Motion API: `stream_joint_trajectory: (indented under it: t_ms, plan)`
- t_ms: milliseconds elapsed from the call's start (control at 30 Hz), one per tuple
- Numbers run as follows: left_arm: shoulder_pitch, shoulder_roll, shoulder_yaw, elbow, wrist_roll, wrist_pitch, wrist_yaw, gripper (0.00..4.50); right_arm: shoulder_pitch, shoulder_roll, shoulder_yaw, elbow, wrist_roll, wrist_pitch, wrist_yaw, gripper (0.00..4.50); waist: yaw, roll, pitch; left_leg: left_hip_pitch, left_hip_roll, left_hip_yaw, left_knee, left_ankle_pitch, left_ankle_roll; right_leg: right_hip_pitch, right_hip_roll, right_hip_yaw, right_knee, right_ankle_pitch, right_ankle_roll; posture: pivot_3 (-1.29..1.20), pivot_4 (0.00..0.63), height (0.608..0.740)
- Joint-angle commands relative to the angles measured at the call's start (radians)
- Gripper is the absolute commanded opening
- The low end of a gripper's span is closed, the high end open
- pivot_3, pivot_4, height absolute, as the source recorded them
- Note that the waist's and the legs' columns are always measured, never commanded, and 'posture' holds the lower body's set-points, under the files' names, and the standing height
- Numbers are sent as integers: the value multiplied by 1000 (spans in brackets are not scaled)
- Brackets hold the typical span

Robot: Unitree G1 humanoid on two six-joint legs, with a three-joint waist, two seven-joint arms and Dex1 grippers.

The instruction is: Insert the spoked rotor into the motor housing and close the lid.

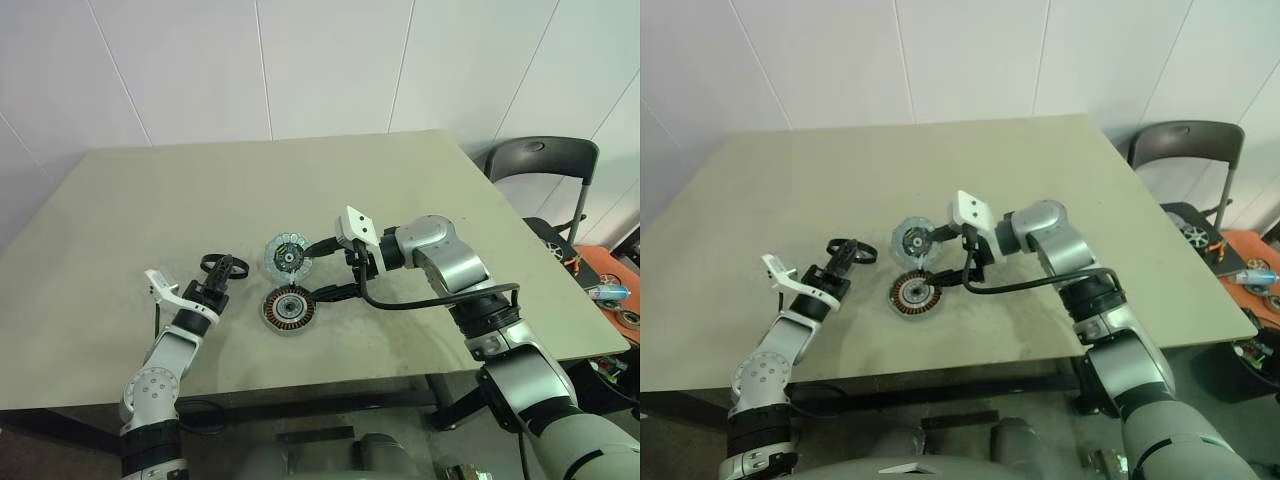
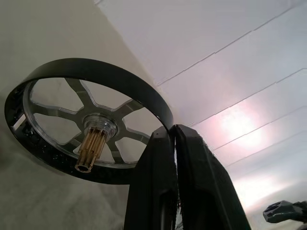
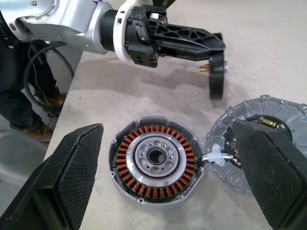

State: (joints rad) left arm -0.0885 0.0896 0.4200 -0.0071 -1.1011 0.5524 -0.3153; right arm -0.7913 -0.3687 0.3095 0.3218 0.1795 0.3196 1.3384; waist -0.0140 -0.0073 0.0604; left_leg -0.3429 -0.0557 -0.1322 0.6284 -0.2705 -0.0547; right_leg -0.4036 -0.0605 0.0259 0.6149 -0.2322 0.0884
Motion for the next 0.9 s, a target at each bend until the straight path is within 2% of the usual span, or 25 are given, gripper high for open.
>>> stream_joint_trajectory:
  t_ms: [33,333,600,900]
  plan:
    - [28,-7,26,-82,-46,3,5,1360,-10,-3,-12,-23,10,-8,-3,4500,0,0,0,0,0,0,0,0,0,0,0,0,0,0,0,0,0,740]
    - [205,-41,6,-292,-170,61,92,4374,-14,-3,-7,-13,6,-18,3,4500,1,0,0,0,0,0,0,0,0,0,0,0,0,-1,-1,0,0,740]
    - [325,-87,7,-369,-384,88,344,4444,-18,4,-4,-6,5,-25,7,4500,1,0,0,0,0,0,0,0,0,0,-1,0,0,-1,-1,0,0,740]
    - [313,-62,-18,-370,-467,75,477,4444,-17,5,-4,-11,5,-19,5,4500,2,0,0,0,0,0,0,0,0,0,0,0,-1,-1,-1,0,0,740]
